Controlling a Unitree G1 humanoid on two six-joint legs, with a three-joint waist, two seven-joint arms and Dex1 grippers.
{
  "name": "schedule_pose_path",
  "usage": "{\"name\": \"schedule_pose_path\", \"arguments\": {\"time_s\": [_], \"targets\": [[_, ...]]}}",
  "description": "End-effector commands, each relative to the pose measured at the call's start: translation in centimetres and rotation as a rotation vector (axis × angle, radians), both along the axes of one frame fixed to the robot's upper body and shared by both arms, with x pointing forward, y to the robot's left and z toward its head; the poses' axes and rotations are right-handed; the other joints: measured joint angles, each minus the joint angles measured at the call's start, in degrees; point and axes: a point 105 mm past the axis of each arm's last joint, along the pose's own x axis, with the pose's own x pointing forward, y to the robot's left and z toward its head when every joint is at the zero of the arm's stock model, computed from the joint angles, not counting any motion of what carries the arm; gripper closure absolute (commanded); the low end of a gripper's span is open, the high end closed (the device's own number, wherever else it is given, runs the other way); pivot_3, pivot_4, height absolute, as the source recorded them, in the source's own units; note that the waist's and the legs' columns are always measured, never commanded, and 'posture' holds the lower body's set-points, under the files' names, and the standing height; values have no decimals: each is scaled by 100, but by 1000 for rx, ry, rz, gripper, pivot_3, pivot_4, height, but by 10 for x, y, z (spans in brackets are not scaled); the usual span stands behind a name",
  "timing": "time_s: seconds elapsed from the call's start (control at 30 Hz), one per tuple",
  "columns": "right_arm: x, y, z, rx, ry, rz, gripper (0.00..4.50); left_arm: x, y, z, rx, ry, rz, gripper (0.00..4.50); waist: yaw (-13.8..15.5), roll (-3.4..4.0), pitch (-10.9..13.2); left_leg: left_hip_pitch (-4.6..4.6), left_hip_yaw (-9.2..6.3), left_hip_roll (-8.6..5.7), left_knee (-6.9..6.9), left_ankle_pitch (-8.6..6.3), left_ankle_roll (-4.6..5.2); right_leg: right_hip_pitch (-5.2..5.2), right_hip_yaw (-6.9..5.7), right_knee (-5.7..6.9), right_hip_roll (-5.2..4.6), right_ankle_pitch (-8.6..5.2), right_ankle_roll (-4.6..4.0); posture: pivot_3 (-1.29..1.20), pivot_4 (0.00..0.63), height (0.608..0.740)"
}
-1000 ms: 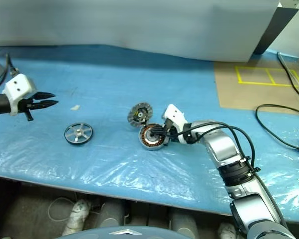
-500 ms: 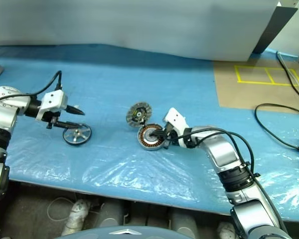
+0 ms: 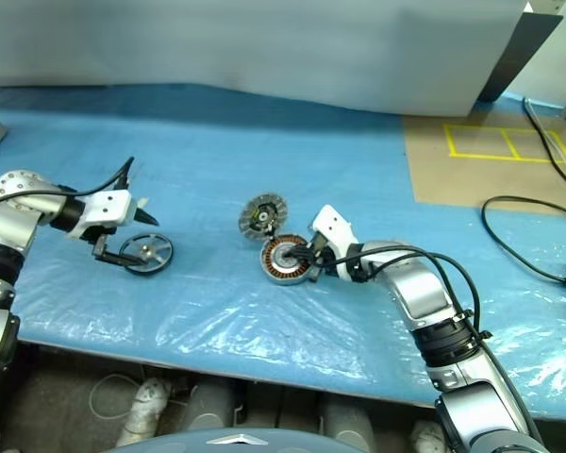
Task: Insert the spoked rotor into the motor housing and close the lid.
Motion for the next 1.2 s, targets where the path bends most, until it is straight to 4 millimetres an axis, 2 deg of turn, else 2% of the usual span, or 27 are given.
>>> {"name": "schedule_pose_path", "arguments": {"time_s": [0.03, 0.4, 0.7, 0.8, 0.93, 1.2], "targets": [[-1, 2, 5, 11, -29, 9, 4500, -4, 10, 0, 31, 5, 23, 23, 2, 0, 0, 0, 0, 0, 0, 0, 0, 0, 0, 0, 0, 0, 0, 0, 150, 740], [2, -1, 3, -5, -33, -8, 4500, -13, 8, -30, 73, 46, 14, 23, 3, 4, -2, 14, -1, 0, -1, 0, 0, 6, 4, 3, -4, -1, -1, 0, 150, 740], [4, -4, 3, -19, -40, -26, 4500, -18, 11, -43, 90, 70, 36, 23, -2, 25, -14, 30, -1, 0, -2, 0, 0, 13, 14, 5, -3, -1, -1, 0, 150, 740], [6, -5, 1, -25, -41, -33, 4500, -21, 11, -50, 101, 86, 36, 616, -9, 30, -17, 37, 0, 0, -5, 0, 1, 16, 18, 5, -5, -2, -1, 0, 150, 740], [5, -5, 2, -26, -44, -32, 4500, -24, 12, -56, 116, 82, 36, 1887, -18, 36, -20, 41, 0, 1, -6, 0, 1, 17, 22, 5, -4, -2, -1, 0, 150, 740], [7, -5, 1, -32, -48, -39, 4500, -29, 11, -59, 114, 93, 34, 1887, -20, 41, -22, 41, 2, 1, -12, 0, 0, 17, 24, -4, -4, -3, 0, 0, 150, 740]]}}
